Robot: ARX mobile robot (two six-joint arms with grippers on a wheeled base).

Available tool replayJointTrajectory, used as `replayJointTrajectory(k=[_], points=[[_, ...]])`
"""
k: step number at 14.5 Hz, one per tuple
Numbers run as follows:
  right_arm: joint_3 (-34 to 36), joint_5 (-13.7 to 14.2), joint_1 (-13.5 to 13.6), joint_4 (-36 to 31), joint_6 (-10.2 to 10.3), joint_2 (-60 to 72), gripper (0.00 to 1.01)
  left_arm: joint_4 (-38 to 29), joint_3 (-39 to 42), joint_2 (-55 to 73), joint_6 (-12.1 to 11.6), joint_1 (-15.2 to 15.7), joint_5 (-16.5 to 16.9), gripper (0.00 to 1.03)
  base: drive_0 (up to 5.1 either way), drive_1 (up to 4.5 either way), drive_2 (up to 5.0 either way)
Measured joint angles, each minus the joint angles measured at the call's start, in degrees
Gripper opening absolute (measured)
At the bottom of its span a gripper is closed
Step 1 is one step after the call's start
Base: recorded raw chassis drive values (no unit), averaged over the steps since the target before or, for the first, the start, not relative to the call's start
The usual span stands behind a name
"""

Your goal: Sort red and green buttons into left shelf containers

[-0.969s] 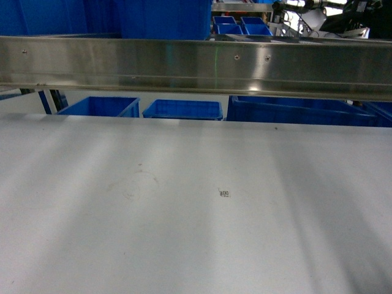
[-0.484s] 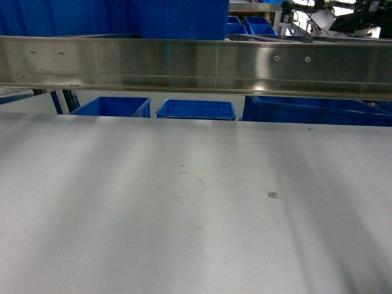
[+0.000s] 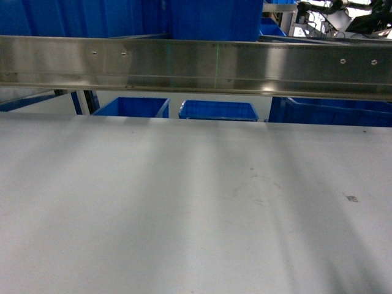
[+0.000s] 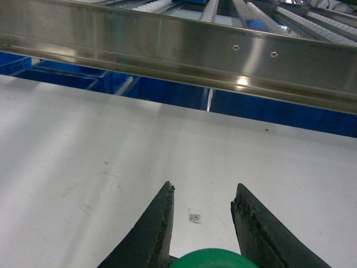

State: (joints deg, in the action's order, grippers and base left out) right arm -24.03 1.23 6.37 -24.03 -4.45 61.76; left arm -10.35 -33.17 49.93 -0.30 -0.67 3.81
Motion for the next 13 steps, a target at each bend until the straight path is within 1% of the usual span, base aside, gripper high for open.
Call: replayJointTrajectory(k=[13], points=[[-0.02,-0.02,0.00,0.00,0.00,0.00,0.29,-0.11,0.00,-0.04,0.00,0.02,0.00,0.32,-5.0,2.48,2.5]])
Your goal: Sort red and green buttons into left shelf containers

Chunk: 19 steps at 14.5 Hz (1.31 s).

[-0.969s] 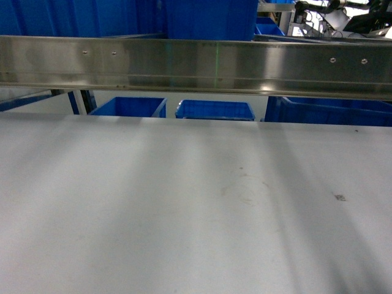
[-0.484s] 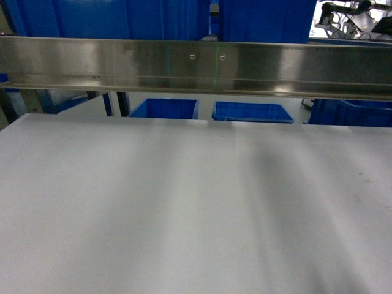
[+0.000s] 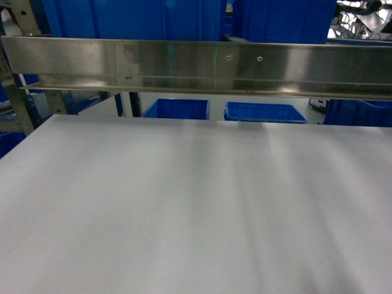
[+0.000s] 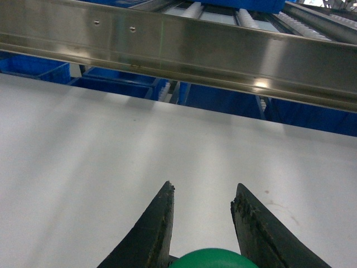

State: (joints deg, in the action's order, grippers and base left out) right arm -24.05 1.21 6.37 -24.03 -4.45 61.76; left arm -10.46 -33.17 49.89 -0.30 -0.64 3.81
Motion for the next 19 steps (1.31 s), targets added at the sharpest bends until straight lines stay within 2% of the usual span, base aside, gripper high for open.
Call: replayJointTrajectory(k=[7,19], points=[[0.00,0.02,0.00,-0.02,0.00,0.00,0.29,-0.24,0.00,-0.02,0.00,0.00,-0.13,0.32,-5.0,2.44,2.4],[0.00,0.00,0.00,-0.04,0.00,0.00,0.29,-0.24,0.00,-0.02,0.00,-0.04,-0.04,0.32,-4.8,3.53,1.4]])
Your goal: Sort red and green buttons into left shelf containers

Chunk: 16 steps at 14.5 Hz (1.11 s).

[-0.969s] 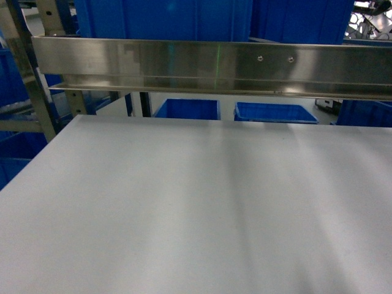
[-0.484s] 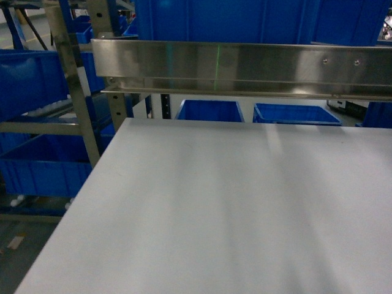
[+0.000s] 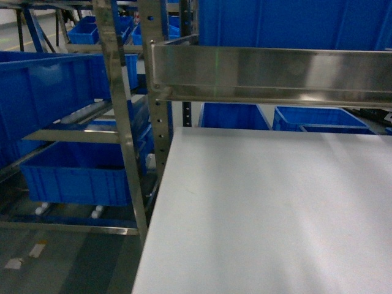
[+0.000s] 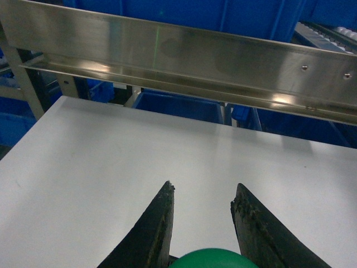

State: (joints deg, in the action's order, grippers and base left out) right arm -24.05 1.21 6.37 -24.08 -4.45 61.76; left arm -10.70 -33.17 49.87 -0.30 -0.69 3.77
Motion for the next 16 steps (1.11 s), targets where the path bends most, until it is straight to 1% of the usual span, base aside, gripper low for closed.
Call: replayJointTrajectory(k=[16], points=[[0.00,0.00,0.00,0.02,0.00,0.00,0.29,0.07,0.00,0.00,0.00,0.02,-0.11,0.32,-4.8,3.47,1.3]])
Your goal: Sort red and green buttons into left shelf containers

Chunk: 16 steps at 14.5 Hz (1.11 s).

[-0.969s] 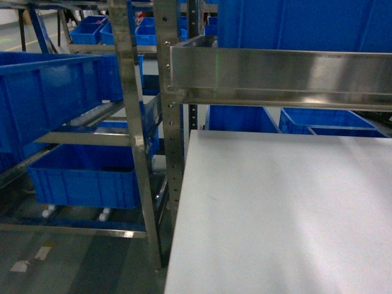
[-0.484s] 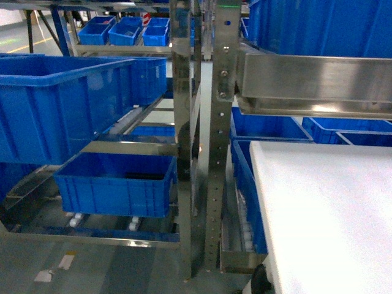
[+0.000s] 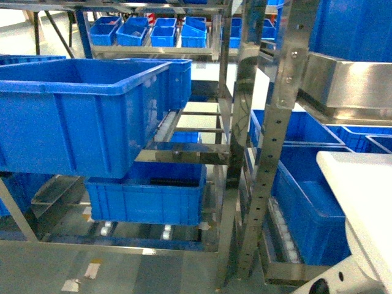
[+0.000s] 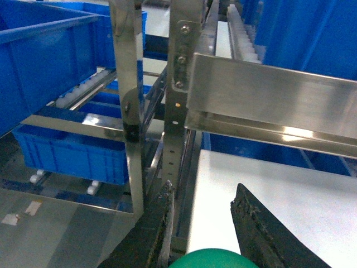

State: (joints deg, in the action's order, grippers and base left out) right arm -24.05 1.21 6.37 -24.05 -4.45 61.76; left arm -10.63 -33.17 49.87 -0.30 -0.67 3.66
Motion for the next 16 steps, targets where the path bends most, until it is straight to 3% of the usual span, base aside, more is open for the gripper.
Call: replayJointTrajectory(k=[16], points=[[-0.09,-0.17,0.00,0.02,-0.04,0.02,0.29,0.11,0.07,0.02,-0.07,0.02,0.13,0.32,-4.8,3.28,1.7]])
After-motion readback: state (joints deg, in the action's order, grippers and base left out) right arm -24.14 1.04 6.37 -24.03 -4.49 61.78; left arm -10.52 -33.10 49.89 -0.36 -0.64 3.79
